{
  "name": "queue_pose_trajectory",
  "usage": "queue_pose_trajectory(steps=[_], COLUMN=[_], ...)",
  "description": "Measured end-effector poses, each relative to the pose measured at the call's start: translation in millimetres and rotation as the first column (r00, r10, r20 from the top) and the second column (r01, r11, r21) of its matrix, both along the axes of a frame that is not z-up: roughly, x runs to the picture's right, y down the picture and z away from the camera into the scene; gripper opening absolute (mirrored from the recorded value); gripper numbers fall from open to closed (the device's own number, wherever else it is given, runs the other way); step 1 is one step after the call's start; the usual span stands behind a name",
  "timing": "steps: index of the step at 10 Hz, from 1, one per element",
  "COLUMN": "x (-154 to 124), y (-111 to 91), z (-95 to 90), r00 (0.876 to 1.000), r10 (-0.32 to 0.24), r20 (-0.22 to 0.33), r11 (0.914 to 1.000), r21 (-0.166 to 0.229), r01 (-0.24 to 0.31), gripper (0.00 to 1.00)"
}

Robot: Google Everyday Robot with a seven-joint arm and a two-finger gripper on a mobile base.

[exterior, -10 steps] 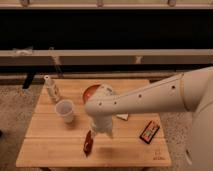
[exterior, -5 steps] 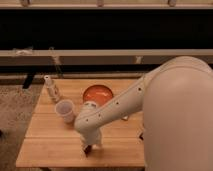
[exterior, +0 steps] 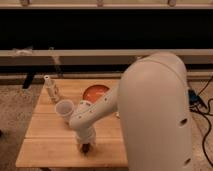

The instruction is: Place the pepper in the ceramic bowl

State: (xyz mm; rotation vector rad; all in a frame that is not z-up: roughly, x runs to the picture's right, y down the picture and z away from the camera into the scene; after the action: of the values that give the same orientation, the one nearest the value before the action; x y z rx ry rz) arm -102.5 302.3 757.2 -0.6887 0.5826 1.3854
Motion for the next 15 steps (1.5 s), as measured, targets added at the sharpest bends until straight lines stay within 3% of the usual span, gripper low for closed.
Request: queue_pose_trajectory(steps=[6,8,12,15], x=[-4,-1,4,3], y=[-13,-33,-112,-170], z=[-0.5,-13.0,-57.5,-55.9], r00=[0.999,0.999,0.996,0.991], r10=[-0.013,-0.021,-0.059,-0.099], r20=[0.032,0.031,0.06,0.088], r11=[0.9999,0.9995,0.9945,0.9855], r21=[0.004,0.023,0.09,0.147], r01=[0.013,0.02,0.054,0.085], gripper=[0.04,0.0,0.0,0.02])
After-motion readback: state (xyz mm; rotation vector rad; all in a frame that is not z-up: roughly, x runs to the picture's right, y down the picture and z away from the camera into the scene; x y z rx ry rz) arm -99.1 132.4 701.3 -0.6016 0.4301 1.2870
